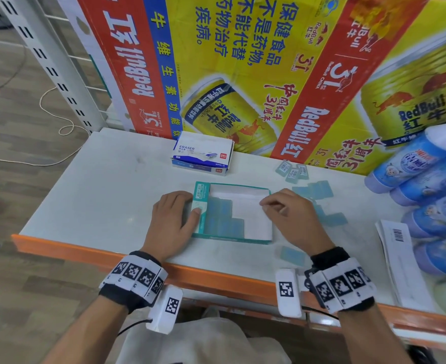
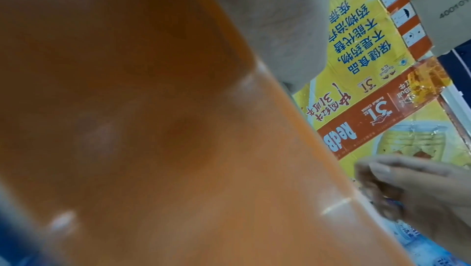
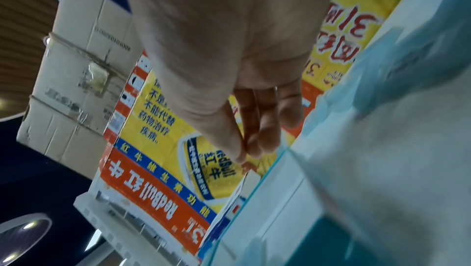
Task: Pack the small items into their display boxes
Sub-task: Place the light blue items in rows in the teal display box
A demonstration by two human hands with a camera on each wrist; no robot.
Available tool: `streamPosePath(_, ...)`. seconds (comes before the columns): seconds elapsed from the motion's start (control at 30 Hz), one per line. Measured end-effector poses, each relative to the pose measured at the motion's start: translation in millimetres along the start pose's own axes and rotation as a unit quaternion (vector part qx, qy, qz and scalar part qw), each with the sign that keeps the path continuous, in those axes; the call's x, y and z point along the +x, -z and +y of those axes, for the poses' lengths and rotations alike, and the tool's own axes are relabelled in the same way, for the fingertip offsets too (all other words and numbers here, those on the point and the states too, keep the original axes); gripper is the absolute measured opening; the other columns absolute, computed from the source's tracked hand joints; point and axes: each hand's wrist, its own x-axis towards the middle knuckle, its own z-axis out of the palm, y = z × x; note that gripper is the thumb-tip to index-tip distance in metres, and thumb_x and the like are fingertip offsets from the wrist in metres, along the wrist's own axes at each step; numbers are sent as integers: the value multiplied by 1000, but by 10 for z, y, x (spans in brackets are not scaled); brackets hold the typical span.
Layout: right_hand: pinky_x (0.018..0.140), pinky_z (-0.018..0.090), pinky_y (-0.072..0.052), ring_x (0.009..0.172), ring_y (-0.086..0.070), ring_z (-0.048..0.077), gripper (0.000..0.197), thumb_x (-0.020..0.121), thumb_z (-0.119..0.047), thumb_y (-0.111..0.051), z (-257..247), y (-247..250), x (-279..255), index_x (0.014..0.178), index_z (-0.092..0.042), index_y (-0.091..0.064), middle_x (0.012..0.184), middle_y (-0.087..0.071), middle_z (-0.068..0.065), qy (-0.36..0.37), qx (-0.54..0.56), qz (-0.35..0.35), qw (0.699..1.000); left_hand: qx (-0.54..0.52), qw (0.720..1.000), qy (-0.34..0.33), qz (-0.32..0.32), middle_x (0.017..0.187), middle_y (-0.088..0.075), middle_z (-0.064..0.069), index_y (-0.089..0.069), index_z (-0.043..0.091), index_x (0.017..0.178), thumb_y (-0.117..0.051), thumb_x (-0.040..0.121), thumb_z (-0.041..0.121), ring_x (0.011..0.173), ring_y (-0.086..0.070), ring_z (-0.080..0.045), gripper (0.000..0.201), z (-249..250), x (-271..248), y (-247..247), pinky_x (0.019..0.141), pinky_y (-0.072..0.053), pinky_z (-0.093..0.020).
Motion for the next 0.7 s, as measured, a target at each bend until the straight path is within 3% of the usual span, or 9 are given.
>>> streamPosePath(0.1, 67, 4, -40, 73, -57, 5, 10, 84, -8, -63, 182, 183, -133, 80, -16, -69, 81, -62, -5, -16, -34, 10, 999, -16, 1000, 19, 14, 120, -59, -5, -56, 12, 122, -30, 82, 52, 112, -47, -22, 62, 47, 42, -1, 94, -30, -33)
streamPosePath(0.27, 64, 2, -37, 68, -53, -8, 15, 76, -12, -72, 480, 253, -395, 80, -24, -64, 80, -57, -6, -104, -65, -91, 988, -37, 999, 24, 8, 126, -57, -11, -47, 8, 133, -27, 83, 47, 114, -47, -26, 66, 129, 49, -48, 98, -31, -37)
streamPosePath(0.37, 66, 2, -34, 73, -48, -4, 22, 72, -20, -78, 536, 243, -477, 86, -26, -62, 82, -48, -12, -106, -91, -138, 980, -42, 999, 14, 4, 129, -54, -13, -41, 8, 139, -27, 84, 42, 114, -46, -28, 66, 120, 19, -46, 100, -30, -39)
streamPosePath(0.53, 61, 5, -35, 66, -45, 3, 23, 72, -19, -78, 505, 239, -473, 72, -25, -56, 74, -50, -12, -96, -84, -156, 979, -19, 1000, 9, -4, 134, -51, -11, -44, 11, 138, -24, 85, 43, 119, -44, -26, 64, 113, 14, -51, 103, -29, -39)
streamPosePath(0.6, 57, 7, -37, 62, -46, 2, 23, 74, -15, -76, 508, 232, -473, 73, -23, -55, 70, -52, -11, -112, -57, -157, 980, -12, 1000, 9, -6, 133, -52, -11, -45, 11, 138, -23, 86, 42, 119, -44, -26, 64, 106, 9, -57, 102, -29, -38)
streamPosePath(0.7, 60, 10, -37, 63, -48, -1, 19, 79, -13, -71, 515, 269, -413, 85, -24, -58, 75, -53, -9, -106, -39, -83, 990, -10, 1000, 11, -7, 133, -51, -9, -44, 13, 138, -24, 86, 42, 119, -44, -24, 63, 95, 3, -59, 102, -28, -37)
